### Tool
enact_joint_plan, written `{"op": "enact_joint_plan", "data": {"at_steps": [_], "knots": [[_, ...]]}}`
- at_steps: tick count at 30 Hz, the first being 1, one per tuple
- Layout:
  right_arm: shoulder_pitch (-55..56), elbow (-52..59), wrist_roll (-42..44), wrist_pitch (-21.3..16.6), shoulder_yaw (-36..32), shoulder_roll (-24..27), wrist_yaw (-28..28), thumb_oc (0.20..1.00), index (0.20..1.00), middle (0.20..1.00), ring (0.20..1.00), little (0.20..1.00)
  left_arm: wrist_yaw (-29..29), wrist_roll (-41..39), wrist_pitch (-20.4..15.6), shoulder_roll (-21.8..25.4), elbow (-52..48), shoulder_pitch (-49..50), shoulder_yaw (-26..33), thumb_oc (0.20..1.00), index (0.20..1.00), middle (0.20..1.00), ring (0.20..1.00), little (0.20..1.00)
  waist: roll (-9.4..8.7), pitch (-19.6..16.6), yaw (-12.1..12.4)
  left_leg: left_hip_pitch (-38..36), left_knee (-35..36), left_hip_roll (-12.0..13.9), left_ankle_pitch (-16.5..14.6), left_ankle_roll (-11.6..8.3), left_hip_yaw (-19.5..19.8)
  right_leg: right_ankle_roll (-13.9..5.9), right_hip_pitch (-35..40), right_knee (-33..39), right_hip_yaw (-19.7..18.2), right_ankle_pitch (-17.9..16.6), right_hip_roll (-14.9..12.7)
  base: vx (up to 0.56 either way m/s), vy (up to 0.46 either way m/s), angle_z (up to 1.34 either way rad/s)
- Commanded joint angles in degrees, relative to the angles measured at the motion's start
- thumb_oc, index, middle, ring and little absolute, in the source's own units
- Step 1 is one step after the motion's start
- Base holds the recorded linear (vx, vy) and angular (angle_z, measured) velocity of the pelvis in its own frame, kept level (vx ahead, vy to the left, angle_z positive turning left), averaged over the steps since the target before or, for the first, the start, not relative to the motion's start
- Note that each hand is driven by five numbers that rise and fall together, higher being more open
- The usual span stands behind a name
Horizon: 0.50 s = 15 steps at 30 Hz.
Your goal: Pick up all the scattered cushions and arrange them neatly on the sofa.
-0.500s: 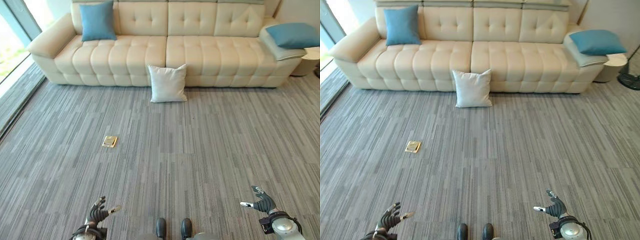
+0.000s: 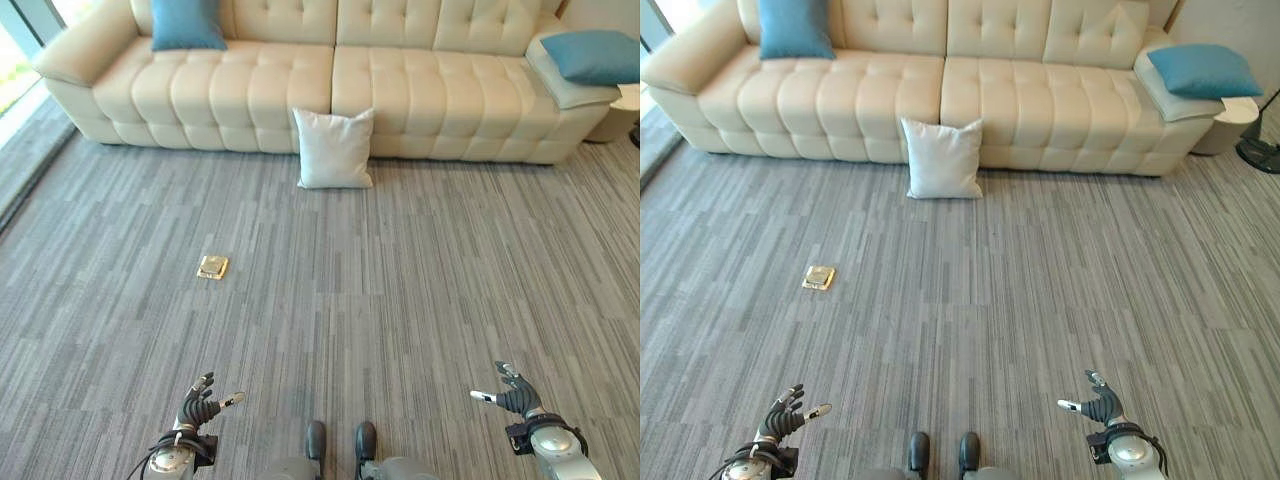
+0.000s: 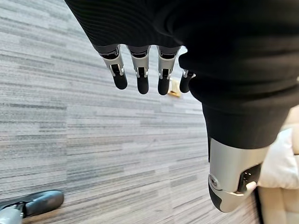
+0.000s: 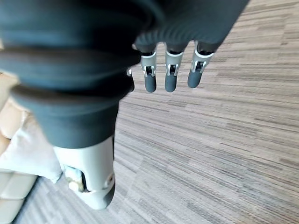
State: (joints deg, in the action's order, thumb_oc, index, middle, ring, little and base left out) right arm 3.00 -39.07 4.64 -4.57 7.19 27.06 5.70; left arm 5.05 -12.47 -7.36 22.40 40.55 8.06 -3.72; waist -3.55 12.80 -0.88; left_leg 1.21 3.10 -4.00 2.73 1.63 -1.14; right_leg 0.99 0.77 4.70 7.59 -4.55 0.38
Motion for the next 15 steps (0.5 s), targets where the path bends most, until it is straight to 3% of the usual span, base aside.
{"op": "enact_joint_plan", "data": {"at_steps": [1, 5, 8, 12, 15], "knots": [[-2.9, 0.19, 1.42, -0.78, 0.57, 0.53, 1.44, 1.0, 1.0, 1.0, 1.0, 1.0, 1.96, -1.98, -1.77, 2.8, -3.1, -0.72, 3.38, 1.0, 1.0, 1.0, 1.0, 1.0, -1.73, -1.05, 2.37, 3.14, -12.01, 2.52, -10.98, -1.05, -2.53, -8.27, -2.99, -10.0, -3.86, 7.16, -6.19, 0.09, 0.178, -0.3], [-4.12, 0.33, 1.66, -0.82, 1.17, -0.65, 1.16, 1.0, 1.0, 1.0, 1.0, 1.0, 2.34, -1.82, -1.58, 3.54, -4.16, -0.85, 3.97, 1.0, 1.0, 1.0, 1.0, 1.0, -1.72, 0.61, 3.17, 1.22, -12.44, 1.68, -12.72, 1.17, -2.24, -10.44, -7.79, -22.56, -4.76, 3.8, -7.69, 0.1, 0.189, -0.27], [-4.15, 1.51, 1.99, -0.98, 1.16, -1.15, 1.23, 1.0, 1.0, 1.0, 1.0, 1.0, 2.68, -1.14, -1.48, 3.55, -4.27, -1.66, 3.41, 1.0, 1.0, 1.0, 1.0, 1.0, -0.72, 1.59, 2.48, -1.65, -11.45, 1.61, -13.33, 1.72, -0.64, -9.79, -12.81, -30.37, -4.84, 3.2, -6.67, 0.16, 0.155, 0.03], [-4.26, 1.74, 2.62, -1.11, 1.52, -0.55, 1.37, 1.0, 1.0, 1.0, 1.0, 1.0, 2.74, -0.99, -1.72, 2.77, -3.96, -2.42, 2.08, 1.0, 1.0, 1.0, 1.0, 1.0, -0.36, 2.22, 0.77, -6.91, -8.65, 0.56, -15.26, 1.48, 1.62, -8.82, -16.29, -23.84, -2.06, 4.35, -5.41, 0.29, 0.046, 0.18], [-4.07, 1.71, 3.46, -1.22, 1.8, -0.29, 1.64, 1.0, 1.0, 1.0, 1.0, 1.0, 3.1, -1.2, -1.58, 1.77, -3.54, -3.2, 1.38, 1.0, 1.0, 1.0, 1.0, 1.0, -0.53, 2.59, -0.92, -11.11, -6.89, -0.35, -16.75, 0.85, 4.04, -9.73, -19.56, -13.78, -0.08, 1.53, -3.8, 0.39, -0.023, 0.32]]}}
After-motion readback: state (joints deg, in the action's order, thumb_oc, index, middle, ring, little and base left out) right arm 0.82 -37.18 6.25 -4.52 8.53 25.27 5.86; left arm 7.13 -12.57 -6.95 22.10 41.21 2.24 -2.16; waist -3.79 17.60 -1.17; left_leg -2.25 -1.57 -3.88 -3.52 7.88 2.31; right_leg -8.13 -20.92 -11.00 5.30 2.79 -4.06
